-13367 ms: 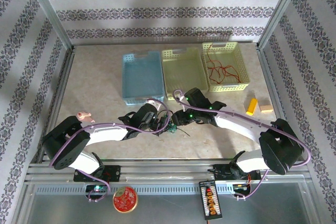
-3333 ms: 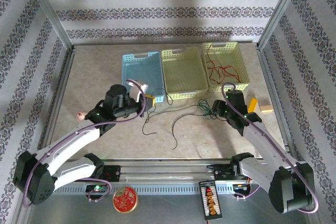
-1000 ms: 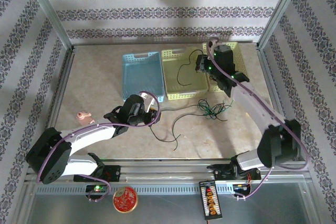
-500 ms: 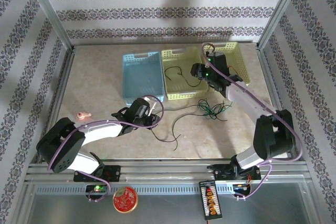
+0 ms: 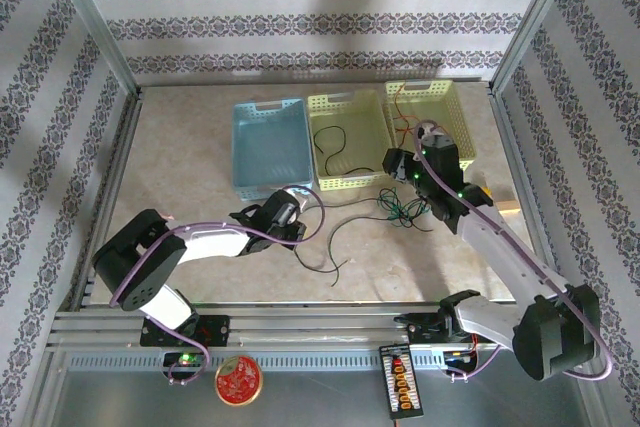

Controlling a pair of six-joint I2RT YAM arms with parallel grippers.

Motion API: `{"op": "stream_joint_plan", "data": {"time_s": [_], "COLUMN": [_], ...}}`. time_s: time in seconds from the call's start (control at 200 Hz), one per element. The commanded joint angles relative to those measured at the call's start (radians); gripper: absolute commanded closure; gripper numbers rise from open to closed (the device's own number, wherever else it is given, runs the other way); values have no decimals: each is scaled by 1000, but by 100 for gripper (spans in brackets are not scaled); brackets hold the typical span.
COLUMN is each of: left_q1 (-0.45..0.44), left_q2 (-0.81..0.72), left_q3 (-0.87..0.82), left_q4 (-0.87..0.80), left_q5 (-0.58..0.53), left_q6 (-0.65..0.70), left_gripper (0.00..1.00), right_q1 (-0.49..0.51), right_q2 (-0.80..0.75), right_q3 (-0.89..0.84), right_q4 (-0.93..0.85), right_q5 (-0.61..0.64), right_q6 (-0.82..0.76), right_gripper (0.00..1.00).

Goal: Untangle the cables

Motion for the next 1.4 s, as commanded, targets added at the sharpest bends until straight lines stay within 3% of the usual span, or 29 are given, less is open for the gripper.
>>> {"op": "stream_joint_plan", "data": {"time_s": [0.0, 0.205, 0.345, 0.62, 0.73, 0.875, 0.985, 1.09, 1.189, 1.249, 1.399], "left_q1": [-61, -121, -144, -145, -145, -139, -132, -128, -127, -126, -114], "left_q2": [47, 116, 113, -252, -328, -321, -284, -230, -162, -117, -4], "left_q3": [22, 72, 106, 1, 39, 73, 62, 57, 83, 99, 137], "left_q4": [-161, -252, -274, 9, -14, -76, -96, -121, -172, -190, -191], "left_q5": [-81, -286, -371, -192, -155, -149, -132, -154, -206, -242, -293], "left_q6": [23, -2, -5, 88, 136, 160, 144, 101, 55, 32, 10], "left_gripper": [77, 100, 100, 100, 100, 100, 85, 62, 58, 46, 39], "right_q1": [4, 1, 0, 17, 30, 90, 169, 199, 199, 198, 192], "right_q2": [-54, -83, -75, -43, -25, 35, 76, 94, 93, 93, 99], "right_q3": [-34, -50, -45, -49, -63, -67, -62, -60, -55, -45, -21], "right_q4": [-14, -4, -3, -3, -6, -36, -66, -69, -64, -70, -87], "right_q5": [42, 42, 29, -121, -182, -227, -167, -142, -136, -131, -126], "right_q6": [44, 66, 62, 3, -12, -27, -43, -33, -32, -45, -69], "right_gripper": [51, 51, 51, 51, 51, 51, 51, 51, 51, 51, 51]}}
